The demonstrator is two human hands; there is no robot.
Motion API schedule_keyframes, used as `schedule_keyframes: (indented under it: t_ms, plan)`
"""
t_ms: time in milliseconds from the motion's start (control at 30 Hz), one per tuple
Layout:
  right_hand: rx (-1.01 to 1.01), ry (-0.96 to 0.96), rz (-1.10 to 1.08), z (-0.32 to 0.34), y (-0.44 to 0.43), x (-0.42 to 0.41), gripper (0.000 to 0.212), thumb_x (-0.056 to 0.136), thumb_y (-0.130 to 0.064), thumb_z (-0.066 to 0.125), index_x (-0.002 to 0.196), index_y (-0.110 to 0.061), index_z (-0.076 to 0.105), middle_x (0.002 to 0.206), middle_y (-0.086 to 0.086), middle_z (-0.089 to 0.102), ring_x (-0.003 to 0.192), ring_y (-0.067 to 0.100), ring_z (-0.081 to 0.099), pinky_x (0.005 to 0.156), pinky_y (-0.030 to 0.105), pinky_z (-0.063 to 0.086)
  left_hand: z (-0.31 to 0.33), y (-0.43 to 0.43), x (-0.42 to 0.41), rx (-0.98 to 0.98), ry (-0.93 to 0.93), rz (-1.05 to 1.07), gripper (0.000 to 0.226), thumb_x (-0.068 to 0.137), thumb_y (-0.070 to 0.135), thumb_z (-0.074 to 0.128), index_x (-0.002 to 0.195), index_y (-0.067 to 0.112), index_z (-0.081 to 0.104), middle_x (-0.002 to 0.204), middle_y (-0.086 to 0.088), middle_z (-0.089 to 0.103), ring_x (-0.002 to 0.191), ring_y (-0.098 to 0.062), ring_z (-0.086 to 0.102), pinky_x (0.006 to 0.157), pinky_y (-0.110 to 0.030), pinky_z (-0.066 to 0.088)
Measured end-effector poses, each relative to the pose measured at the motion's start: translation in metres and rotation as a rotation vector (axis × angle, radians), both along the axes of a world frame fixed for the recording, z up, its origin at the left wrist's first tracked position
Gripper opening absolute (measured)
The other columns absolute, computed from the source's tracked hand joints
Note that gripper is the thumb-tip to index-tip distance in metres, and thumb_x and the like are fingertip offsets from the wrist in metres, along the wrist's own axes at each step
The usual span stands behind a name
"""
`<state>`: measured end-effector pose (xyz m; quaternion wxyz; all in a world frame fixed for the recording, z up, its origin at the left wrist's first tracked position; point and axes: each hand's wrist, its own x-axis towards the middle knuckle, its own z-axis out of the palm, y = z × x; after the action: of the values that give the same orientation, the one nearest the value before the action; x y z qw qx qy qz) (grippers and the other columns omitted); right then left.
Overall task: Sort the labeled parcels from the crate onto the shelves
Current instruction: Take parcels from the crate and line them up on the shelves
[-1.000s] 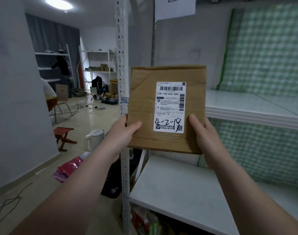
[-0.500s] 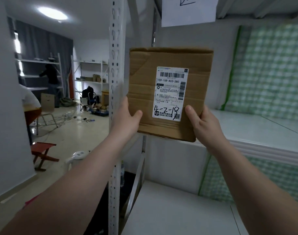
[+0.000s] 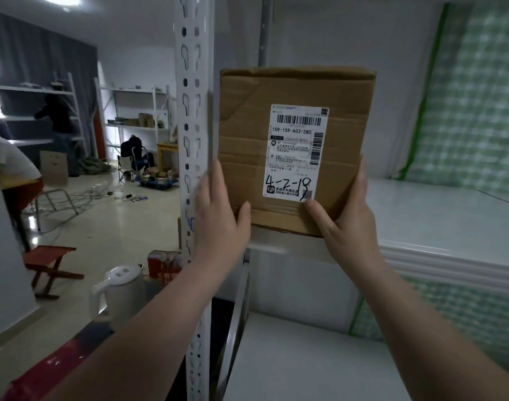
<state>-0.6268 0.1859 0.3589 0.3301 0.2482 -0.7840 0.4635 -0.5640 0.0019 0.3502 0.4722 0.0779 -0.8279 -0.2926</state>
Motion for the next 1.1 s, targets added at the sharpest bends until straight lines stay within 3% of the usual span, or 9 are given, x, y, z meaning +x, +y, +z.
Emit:
schedule_keyframes:
  t_ms: [67,167,267,333,433,567,867,1100]
  plan:
    - [0.012,0.055,-0.056,-0.006,-0.002,0.005,0.101,0.087,-0.051,0.065,0.154,-0.031,-0.007,0.158,0.002,0.031,0.137,0.022,0.042,0.104,0.029,0.036,-0.011,0.003,0.003,-0.148,0.061,0.088,0.072,0.092,0.030,0.054,0.151,0.014,0.015,0.154,-0.016,0.018,0.141,-0.031,0.020,0.114,-0.045,0.021]
    - [0.081,0.238,-0.097,-0.017,-0.001,0.014,0.086,0.090,-0.052,0.054,0.154,-0.031,0.000,0.163,0.014,0.013,0.146,0.028,0.026,0.114,0.035,0.028,-0.036,0.010,0.010,-0.423,0.058,0.134,0.059,0.091,0.038,0.046,0.144,0.014,0.035,0.150,-0.015,0.030,0.137,-0.031,0.030,0.113,-0.051,0.018]
    - [0.241,0.320,-0.179,-0.024,-0.001,0.019,0.070,0.093,-0.046,0.057,0.153,-0.028,0.024,0.158,0.031,0.013,0.137,0.045,0.035,0.107,0.055,0.036,-0.058,0.013,0.012,-0.620,-0.067,0.142,0.060,0.090,0.044,0.039,0.143,0.016,0.036,0.150,-0.011,0.037,0.137,-0.028,0.034,0.114,-0.056,0.010]
    - [0.326,0.277,-0.253,-0.024,-0.002,0.021,0.065,0.094,-0.047,0.055,0.152,-0.027,0.033,0.156,0.031,0.020,0.130,0.043,0.044,0.101,0.061,0.037,-0.063,0.013,0.010,-0.638,-0.149,0.173,0.064,0.090,0.048,0.035,0.146,0.018,0.028,0.152,-0.009,0.035,0.138,-0.028,0.033,0.114,-0.058,0.009]
    - [0.425,0.165,-0.312,-0.019,-0.004,0.020,0.068,0.093,-0.053,0.048,0.154,-0.036,0.022,0.149,0.024,0.037,0.123,0.037,0.049,0.108,0.060,0.030,-0.058,0.013,0.005,-0.621,-0.208,0.189,0.063,0.090,0.050,0.034,0.146,0.020,0.028,0.151,-0.009,0.036,0.138,-0.028,0.034,0.113,-0.059,0.011]
    - [0.475,0.081,-0.297,-0.011,-0.006,0.016,0.072,0.092,-0.049,0.052,0.153,-0.042,0.015,0.129,0.018,0.052,0.115,0.033,0.054,0.111,0.058,0.029,-0.051,0.011,-0.002,-0.613,-0.254,0.190,0.060,0.090,0.052,0.032,0.143,0.023,0.031,0.148,-0.010,0.041,0.136,-0.029,0.037,0.112,-0.056,0.003]
    - [0.436,0.018,-0.244,-0.006,-0.012,0.013,0.071,0.092,-0.039,0.054,0.152,-0.044,0.015,0.118,0.015,0.052,0.097,0.035,0.057,0.103,0.051,0.039,-0.047,0.010,-0.006,-0.609,-0.273,0.204,0.061,0.091,0.056,0.028,0.142,0.024,0.031,0.148,-0.009,0.040,0.137,-0.029,0.034,0.112,-0.057,0.005]
    - [0.429,0.022,-0.275,-0.009,-0.014,0.013,0.069,0.093,-0.038,0.052,0.152,-0.043,0.016,0.130,0.018,0.050,0.098,0.038,0.057,0.098,0.048,0.040,-0.046,0.010,-0.006,-0.628,-0.297,0.202,0.065,0.090,0.058,0.023,0.147,0.025,0.025,0.153,-0.008,0.031,0.141,-0.028,0.026,0.112,-0.057,0.003]
